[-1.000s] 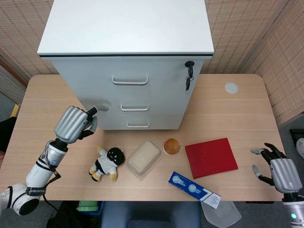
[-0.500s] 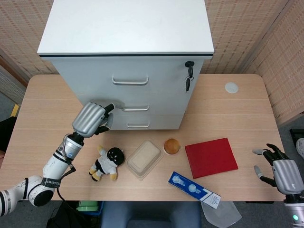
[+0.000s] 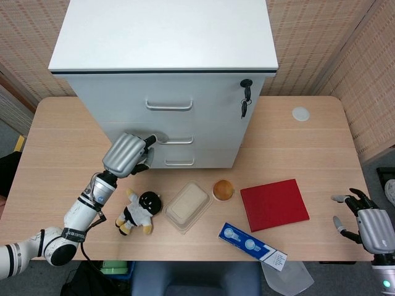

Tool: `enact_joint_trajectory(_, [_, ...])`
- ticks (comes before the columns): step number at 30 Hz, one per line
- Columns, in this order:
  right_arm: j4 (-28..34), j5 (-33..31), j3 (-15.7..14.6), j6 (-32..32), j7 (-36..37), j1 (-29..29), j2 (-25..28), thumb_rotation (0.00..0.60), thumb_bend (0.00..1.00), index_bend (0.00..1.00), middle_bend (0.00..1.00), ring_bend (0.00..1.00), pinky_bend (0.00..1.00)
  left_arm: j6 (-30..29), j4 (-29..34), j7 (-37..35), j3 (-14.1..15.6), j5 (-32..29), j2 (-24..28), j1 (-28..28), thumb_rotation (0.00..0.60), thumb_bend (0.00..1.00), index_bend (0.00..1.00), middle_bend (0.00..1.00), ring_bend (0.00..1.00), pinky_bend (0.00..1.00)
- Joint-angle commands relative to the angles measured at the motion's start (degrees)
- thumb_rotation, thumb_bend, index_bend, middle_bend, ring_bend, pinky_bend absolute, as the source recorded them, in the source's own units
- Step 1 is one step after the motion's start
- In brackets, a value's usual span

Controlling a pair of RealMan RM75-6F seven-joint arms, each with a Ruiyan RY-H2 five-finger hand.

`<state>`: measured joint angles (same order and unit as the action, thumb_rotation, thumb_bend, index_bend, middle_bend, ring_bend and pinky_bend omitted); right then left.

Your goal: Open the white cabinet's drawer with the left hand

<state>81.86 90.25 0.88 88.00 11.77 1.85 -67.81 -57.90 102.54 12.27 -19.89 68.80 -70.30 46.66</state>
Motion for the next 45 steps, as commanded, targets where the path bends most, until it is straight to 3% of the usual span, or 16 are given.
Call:
enact_joint_trajectory(1, [-0.2,-0.08,-0.03,0.1,0.25,-0.14,-0.05,0.6,0.33,0.32,0.38,0.32,0.33,0.04,0.16,0.46,-0.01,-0.86,-0.26,0.58,0.6,0.72,0.29,1.0,1.0,1.0])
enact_joint_trajectory(23, [-1.9,-0.62,-0.09,-0.26,1.53,-0.54,-0.93,0.6,0.33,0.32,0.38,0.32,0.33,-0.14,4.28,1.77,2.15,-1.29,2.02,1.45,0.6,0.72,0.31,1.0,1.0,1.0])
enact_joint_trajectory(45, [-1.55,-0.2,-0.16,-0.39,1.05,-0.44,-0.88,0.6,0.33,0.32,0.38,0.32,0.33,-4.33,12.35,1.16,6.74,6.12,6.58,-3.15,0.6,0.72,0.32,1.0,1.0,1.0])
